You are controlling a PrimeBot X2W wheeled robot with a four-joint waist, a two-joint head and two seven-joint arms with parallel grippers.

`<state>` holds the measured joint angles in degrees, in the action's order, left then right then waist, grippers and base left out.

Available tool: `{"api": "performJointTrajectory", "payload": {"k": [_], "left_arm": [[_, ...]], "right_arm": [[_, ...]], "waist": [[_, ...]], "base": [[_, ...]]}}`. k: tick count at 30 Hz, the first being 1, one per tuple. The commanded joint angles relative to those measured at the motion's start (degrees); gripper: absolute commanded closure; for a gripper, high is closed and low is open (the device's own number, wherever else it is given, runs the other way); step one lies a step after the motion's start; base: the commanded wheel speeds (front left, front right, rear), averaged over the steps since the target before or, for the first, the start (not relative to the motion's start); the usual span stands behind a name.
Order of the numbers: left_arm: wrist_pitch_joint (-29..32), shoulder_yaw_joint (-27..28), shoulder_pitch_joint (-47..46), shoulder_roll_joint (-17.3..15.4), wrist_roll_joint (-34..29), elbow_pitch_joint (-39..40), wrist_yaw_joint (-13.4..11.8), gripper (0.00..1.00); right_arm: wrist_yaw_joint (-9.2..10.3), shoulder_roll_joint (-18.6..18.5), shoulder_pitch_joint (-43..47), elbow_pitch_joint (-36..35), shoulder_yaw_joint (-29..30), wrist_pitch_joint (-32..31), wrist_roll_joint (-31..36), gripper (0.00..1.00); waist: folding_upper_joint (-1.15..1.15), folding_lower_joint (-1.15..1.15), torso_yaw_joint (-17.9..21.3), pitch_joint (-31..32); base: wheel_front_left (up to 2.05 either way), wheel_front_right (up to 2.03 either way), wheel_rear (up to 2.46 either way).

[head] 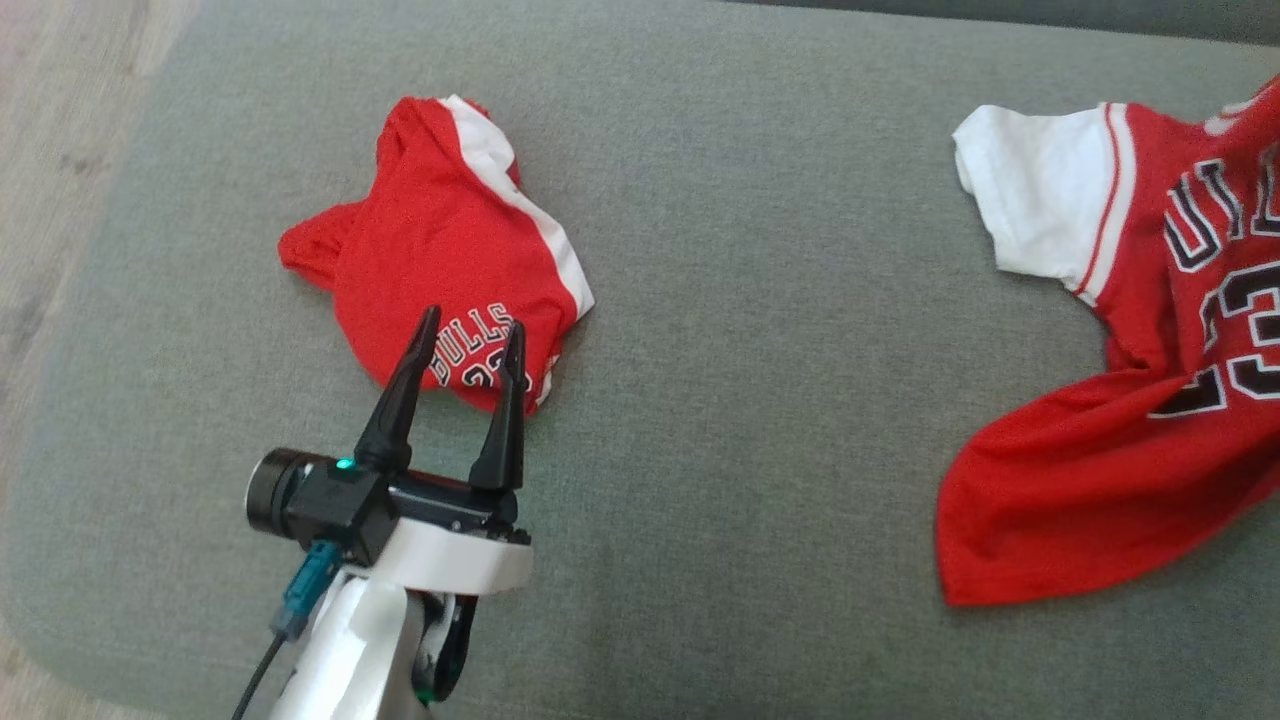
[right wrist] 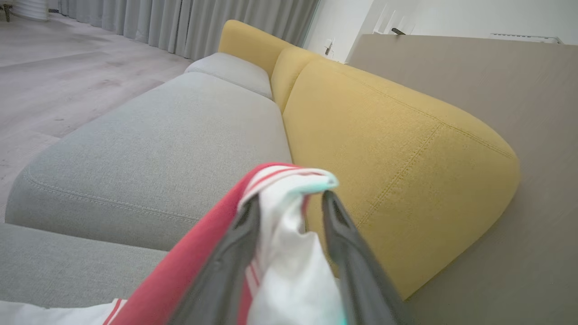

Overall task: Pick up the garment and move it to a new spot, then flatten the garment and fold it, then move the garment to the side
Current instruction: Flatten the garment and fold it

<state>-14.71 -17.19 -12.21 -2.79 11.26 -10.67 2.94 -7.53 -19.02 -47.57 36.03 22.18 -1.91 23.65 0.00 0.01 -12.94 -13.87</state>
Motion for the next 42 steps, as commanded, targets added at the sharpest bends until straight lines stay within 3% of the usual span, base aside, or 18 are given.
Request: {"api": "performJointTrajectory", "payload": {"k": [1,11,16,20,31,36,42], "left_arm": [[-0.29,1.49,-2.05,-0.09,0.21,1.99,-0.31,0.0],[-0.29,2.42,-1.45,-0.09,-0.39,1.31,-0.39,0.0],[-0.29,2.92,-0.05,-0.09,-0.8,1.03,-0.47,0.0],[-0.29,3.28,0.91,-0.09,-0.96,0.91,-0.51,0.0],[-0.29,4.31,3.75,-0.09,-1.38,1.17,-0.63,0.0],[-0.29,4.45,3.95,-0.09,-1.51,1.3,-0.44,0.0],[-0.29,3.95,2.57,-0.09,-1.39,1.64,-0.09,0.0]], "right_arm": [[0.04,-0.79,-2.62,-1.51,0.39,1.72,1.15,0.0],[0.04,7.83,0.46,-0.99,2.09,10.67,3.72,0.0],[0.04,13.13,6.01,-1.51,-0.63,13.46,-1.21,0.0],[0.04,15.0,11.23,-2.34,-4.92,14.55,-6.14,0.0],[0.04,16.13,33.89,-14.44,-19.73,16.11,-28.18,0.0],[0.04,16.13,37.22,-17.79,-21.28,16.04,-30.28,0.0],[0.04,16.14,35.35,-20.28,-20.57,13.91,-27.75,0.0]], "waist": [[0.0,-0.01,-0.41,-0.57],[0.0,-0.01,2.35,3.42],[0.0,-0.01,4.11,6.27],[0.0,-0.01,4.93,7.77],[0.0,-0.01,7.55,10.44],[0.0,-0.01,8.01,9.9],[0.0,-0.01,6.65,7.69]], "base": [[0.0,0.0,0.0],[0.0,0.0,0.0],[0.0,0.0,0.0],[0.0,0.0,0.0],[0.0,0.0,0.0],[0.0,0.0,0.0],[0.0,0.0,0.0]]}}
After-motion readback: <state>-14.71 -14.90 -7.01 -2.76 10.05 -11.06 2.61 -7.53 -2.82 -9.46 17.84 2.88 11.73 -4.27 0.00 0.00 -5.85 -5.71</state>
